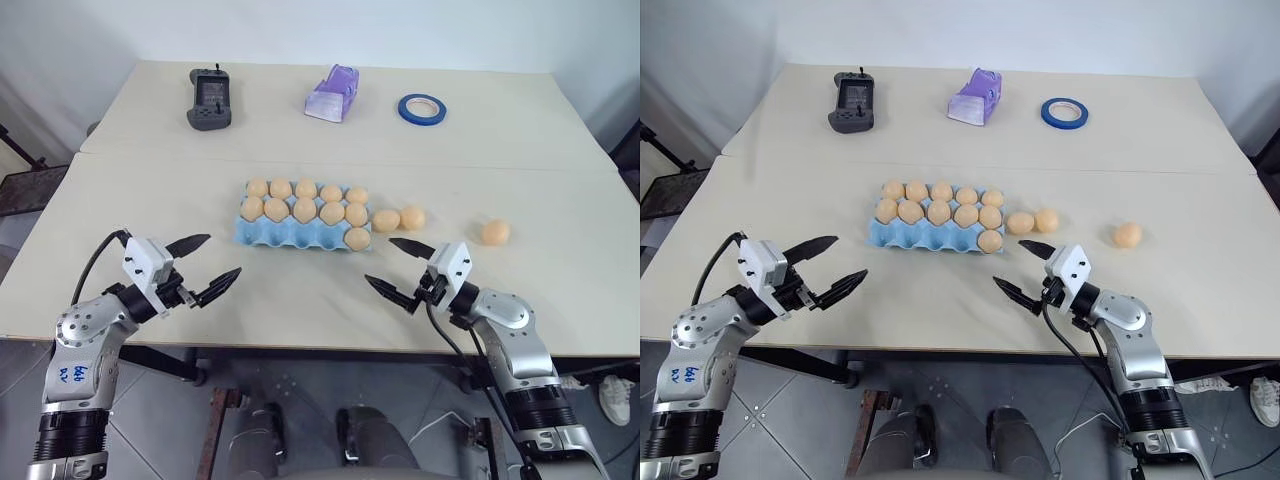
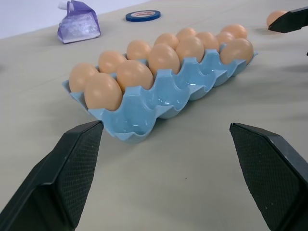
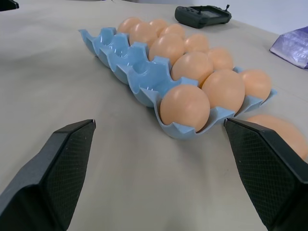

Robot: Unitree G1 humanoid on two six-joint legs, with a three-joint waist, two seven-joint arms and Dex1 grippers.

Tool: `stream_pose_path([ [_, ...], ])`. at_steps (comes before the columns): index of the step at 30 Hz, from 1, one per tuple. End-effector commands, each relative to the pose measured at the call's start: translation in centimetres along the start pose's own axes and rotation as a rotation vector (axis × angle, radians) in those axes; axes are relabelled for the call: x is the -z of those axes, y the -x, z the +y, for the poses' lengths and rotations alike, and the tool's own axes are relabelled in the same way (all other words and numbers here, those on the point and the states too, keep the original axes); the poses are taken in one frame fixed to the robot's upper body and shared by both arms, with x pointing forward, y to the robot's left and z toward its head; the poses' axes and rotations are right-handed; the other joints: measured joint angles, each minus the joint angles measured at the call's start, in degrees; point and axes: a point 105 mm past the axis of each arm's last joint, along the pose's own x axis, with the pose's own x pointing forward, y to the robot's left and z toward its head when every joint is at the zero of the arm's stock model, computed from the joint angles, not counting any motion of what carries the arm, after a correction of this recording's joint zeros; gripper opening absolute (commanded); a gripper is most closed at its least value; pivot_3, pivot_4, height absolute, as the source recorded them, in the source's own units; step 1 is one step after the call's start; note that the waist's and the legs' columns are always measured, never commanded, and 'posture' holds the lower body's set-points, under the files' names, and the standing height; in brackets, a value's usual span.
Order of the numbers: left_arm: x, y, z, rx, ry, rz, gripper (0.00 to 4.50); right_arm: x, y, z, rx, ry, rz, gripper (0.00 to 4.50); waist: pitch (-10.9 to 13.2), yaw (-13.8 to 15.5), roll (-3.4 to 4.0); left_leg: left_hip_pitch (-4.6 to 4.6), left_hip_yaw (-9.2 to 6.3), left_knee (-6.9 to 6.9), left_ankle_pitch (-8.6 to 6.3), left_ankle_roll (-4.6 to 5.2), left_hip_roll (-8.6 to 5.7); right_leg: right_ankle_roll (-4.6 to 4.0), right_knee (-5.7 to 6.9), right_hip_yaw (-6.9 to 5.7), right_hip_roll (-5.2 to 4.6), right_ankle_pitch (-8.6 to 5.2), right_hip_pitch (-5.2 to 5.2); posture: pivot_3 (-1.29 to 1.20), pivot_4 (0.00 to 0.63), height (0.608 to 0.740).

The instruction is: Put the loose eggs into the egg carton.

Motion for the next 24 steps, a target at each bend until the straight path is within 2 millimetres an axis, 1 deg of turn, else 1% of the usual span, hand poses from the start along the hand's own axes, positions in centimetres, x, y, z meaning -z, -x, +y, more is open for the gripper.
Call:
stream_pose_path([
  [1,-1.3,-0.3,0.0,-0.004,-0.045,-0.036,4.49,-1.5,0.1,-0.9,0.028,0.03,-0.052,4.5,0.0,0.0,0.0,0.0,0.0,0.0,0.0,0.0,0.0,0.0,0.0,0.0,0.0,0.0,0.0,0.0,0.15,0.74],
  [3,-1.5,-0.4,-0.2,0.017,-0.025,-0.06,4.49,-2.0,0.4,-1.3,0.045,0.032,-0.068,4.5,0.0,0.03,0.0,0.0,0.0,0.0,0.0,0.0,0.0,0.0,0.0,0.0,0.0,0.0,0.0,0.0,0.15,0.74],
  [5,-1.5,-0.9,-1.2,0.07,-0.032,-0.064,4.49,-2.4,1.0,-1.9,0.079,0.044,-0.076,4.5,0.0,0.08,0.0,0.0,0.0,0.0,0.0,0.0,0.0,0.0,0.0,-0.01,0.0,0.0,0.0,0.0,0.15,0.74],
  [9,-1.5,-2.7,-3.9,0.224,-0.051,-0.071,4.49,-3.5,3.6,-3.8,0.193,0.065,-0.078,4.5,0.0,0.8,0.0,-0.01,0.0,0.0,0.0,0.0,-0.02,0.0,-0.02,-0.01,0.0,0.0,0.01,0.0,0.15,0.74],
  [10,-1.5,-2.9,-4.3,0.251,-0.059,-0.069,4.49,-3.7,4.0,-4.0,0.211,0.067,-0.075,4.5,0.0,0.97,0.0,-0.02,0.0,0.0,0.0,0.0,-0.03,0.0,-0.04,0.0,-0.02,0.0,0.01,0.0,0.15,0.74],
  [13,-1.2,-4.3,-6.3,0.368,-0.085,-0.074,4.49,-4.0,6.9,-5.2,0.322,0.081,-0.052,4.5,0.0,1.56,0.0,-0.02,0.0,0.0,-0.01,0.01,-0.03,0.0,-0.08,0.0,-0.02,0.0,0.02,0.0,0.15,0.74],
  [14,-1.1,-4.8,-7.1,0.42,-0.105,-0.075,4.49,-4.0,8.3,-5.7,0.382,0.084,-0.042,4.5,0.0,1.78,0.0,-0.02,-0.01,0.0,-0.01,0.01,-0.03,0.0,-0.1,-0.01,-0.02,0.0,0.03,0.0,0.15,0.74],
  [16,-0.9,-5.6,-8.3,0.495,-0.132,-0.075,4.49,-3.9,10.6,-6.4,0.483,0.087,-0.026,4.5,0.0,2.02,0.01,-0.02,-0.01,0.01,-0.02,0.03,-0.05,0.0,-0.12,-0.01,-0.02,0.0,0.06,0.0,0.15,0.74],
  [18,-0.8,-6.3,-8.9,0.544,-0.136,-0.082,4.49,-3.6,12.6,-6.8,0.567,0.095,-0.004,4.5,0.0,2.1,0.01,-0.03,0.01,0.03,-0.04,0.06,-0.06,0.0,-0.15,0.02,-0.02,0.0,0.06,0.0,0.15,0.74],
  [19,-0.8,-6.8,-9.3,0.571,-0.137,-0.086,4.49,-3.1,14.1,-6.9,0.622,0.098,0.02,4.5,-0.01,2.02,0.01,-0.03,0.0,0.05,-0.05,0.08,-0.06,0.0,-0.16,0.02,-0.02,0.0,0.08,0.0,0.15,0.74],
  [21,-1.1,-7.6,-9.8,0.612,-0.142,-0.102,4.49,-2.2,16.3,-6.6,0.694,0.096,0.06,4.5,0.0,2.11,0.01,-0.03,-0.01,0.06,-0.05,0.09,-0.06,0.01,-0.15,0.01,0.0,0.0,0.08,0.0,0.15,0.74],
  [24,-1.7,-8.6,-10.1,0.645,-0.138,-0.13,4.49,-1.0,18.9,-5.5,0.762,0.065,0.108,4.5,-0.01,2.08,0.02,-0.02,-0.04,0.1,-0.04,0.11,-0.04,0.01,-0.14,0.0,0.06,0.0,0.11,0.0,0.15,0.74],
])
